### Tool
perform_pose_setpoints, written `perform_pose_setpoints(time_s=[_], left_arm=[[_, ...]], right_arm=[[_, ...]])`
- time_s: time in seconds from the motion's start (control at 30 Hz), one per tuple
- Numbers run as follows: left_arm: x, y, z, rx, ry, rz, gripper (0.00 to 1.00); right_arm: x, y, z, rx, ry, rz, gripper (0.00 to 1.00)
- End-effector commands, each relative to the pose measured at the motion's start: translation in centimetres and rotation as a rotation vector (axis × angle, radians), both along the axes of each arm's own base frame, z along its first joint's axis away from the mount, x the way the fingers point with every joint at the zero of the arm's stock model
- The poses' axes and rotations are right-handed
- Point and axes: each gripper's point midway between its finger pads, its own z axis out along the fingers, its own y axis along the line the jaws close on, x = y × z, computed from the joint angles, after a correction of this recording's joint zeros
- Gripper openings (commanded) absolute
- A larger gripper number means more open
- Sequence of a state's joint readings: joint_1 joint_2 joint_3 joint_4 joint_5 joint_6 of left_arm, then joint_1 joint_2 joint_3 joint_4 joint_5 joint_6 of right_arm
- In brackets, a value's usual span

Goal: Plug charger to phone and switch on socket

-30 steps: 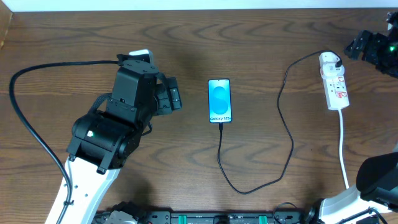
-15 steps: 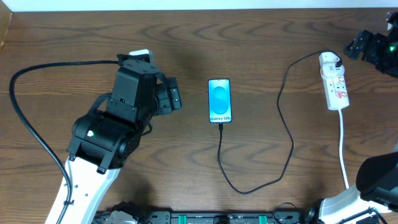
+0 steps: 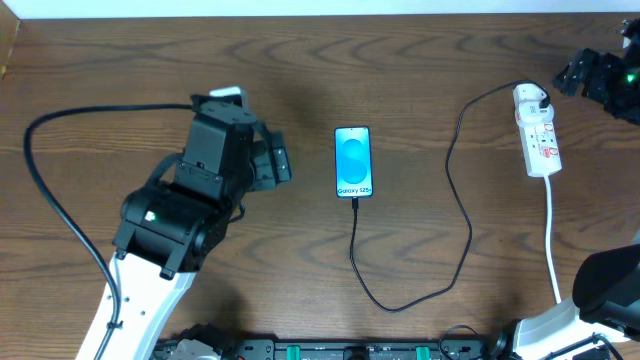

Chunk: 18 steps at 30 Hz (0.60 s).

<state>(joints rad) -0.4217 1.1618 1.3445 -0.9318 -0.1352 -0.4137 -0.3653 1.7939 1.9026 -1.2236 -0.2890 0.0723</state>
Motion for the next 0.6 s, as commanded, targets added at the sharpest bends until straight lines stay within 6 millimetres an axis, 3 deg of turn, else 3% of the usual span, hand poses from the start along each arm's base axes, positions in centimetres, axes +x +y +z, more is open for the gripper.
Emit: perform_pose_setpoints(time_s=[0.0,0.27,0.4,0.57], left_arm=[[-1.0,1.0,-2.6,0.039,0.03,0.008,0.9],[-1.8,2.6,-8.1,0.064,-0.037,0.056,0.9],[-2.2,3.0,-8.8,0.018,-0.15,0.067,0.9],[-2.3,4.4,-7.4,-0.025,-0.34,0.134,0.9]], right_arm=[[-0.1,0.2,0.4,0.01,-0.009,-0.007,0.99],[-0.1,0.2,0.4,0.01,-0.009,-0.007,0.99],[-0.1,0.2,0.4,0.01,-0.009,-0.007,0.99],[-0.1,0.2,0.4,0.01,-0.009,-0.007,0.99]])
